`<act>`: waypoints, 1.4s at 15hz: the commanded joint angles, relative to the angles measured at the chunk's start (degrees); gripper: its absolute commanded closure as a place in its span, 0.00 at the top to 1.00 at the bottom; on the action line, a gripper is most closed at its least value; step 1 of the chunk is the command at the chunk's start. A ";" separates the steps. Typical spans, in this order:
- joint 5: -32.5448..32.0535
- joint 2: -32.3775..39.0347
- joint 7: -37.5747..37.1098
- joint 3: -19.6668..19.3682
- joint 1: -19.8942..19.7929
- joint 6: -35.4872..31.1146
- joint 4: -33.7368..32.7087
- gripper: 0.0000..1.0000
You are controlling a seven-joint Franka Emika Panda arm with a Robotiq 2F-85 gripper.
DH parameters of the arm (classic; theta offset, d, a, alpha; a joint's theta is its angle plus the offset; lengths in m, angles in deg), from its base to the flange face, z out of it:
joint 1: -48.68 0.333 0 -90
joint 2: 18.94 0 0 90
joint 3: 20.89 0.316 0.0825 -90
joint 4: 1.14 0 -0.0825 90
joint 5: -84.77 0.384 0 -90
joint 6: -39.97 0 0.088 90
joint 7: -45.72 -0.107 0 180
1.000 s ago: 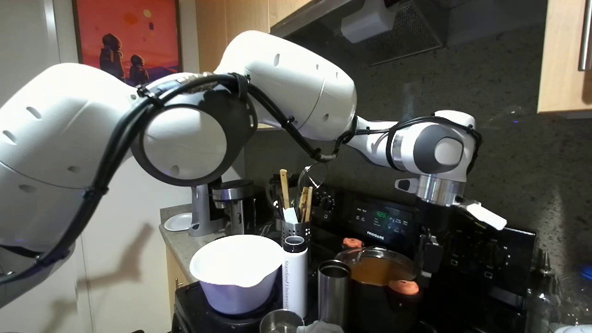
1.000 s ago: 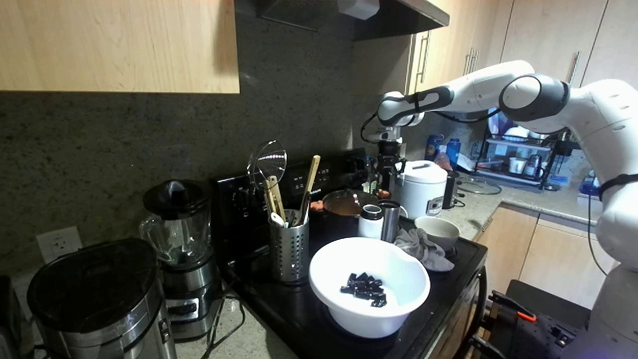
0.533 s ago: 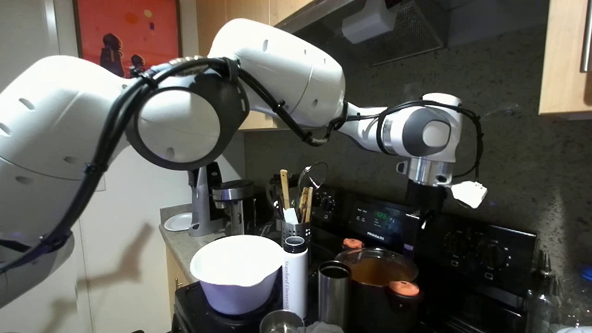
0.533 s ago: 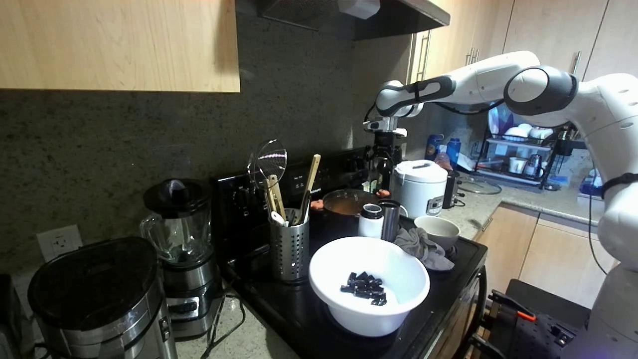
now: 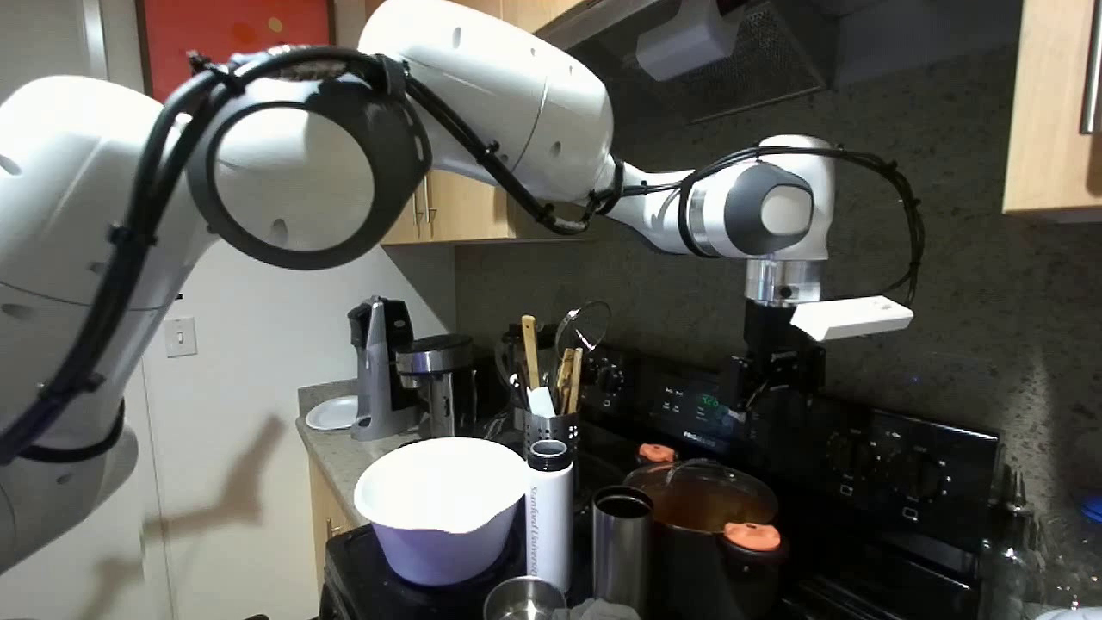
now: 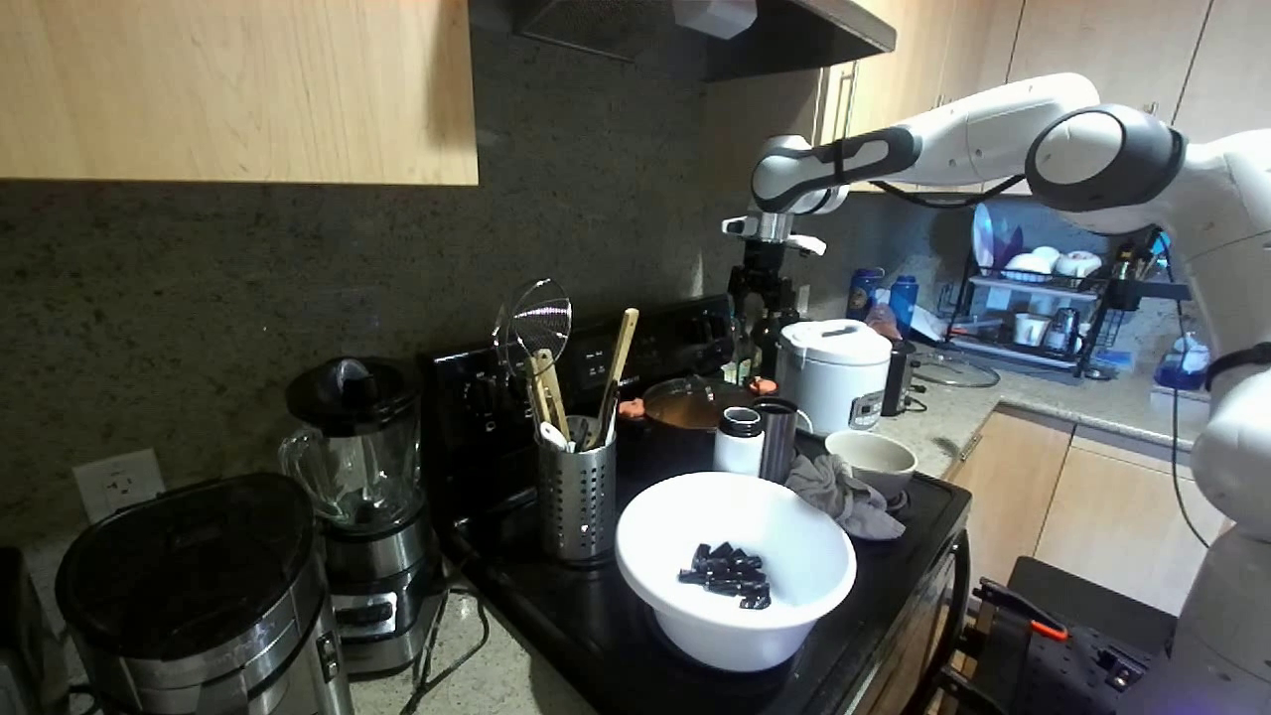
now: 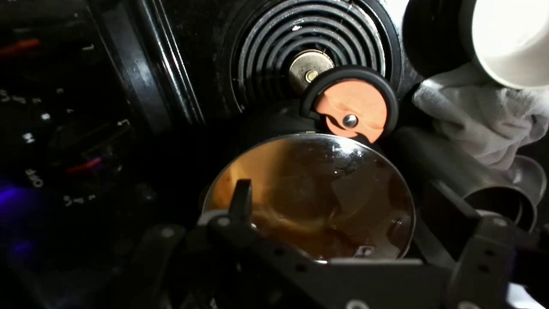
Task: Turn the seals on the handles of the pot
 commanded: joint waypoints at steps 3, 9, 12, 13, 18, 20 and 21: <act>6.06 -8.70 -13.16 -13.66 10.51 -6.65 8.96 1.00; 5.39 -12.71 -20.75 -21.93 19.17 -7.03 14.23 1.00; 5.29 -14.46 -22.87 -23.38 21.04 -6.83 16.65 1.00; 5.17 -14.91 -23.41 -23.67 21.49 -6.92 17.39 1.00; 5.73 -13.02 -23.47 -24.30 22.16 -5.14 15.37 1.00; 5.69 -13.29 -23.55 -24.45 22.37 -5.15 16.02 1.00; 5.68 -13.30 -23.56 -24.50 22.41 -5.15 16.06 1.00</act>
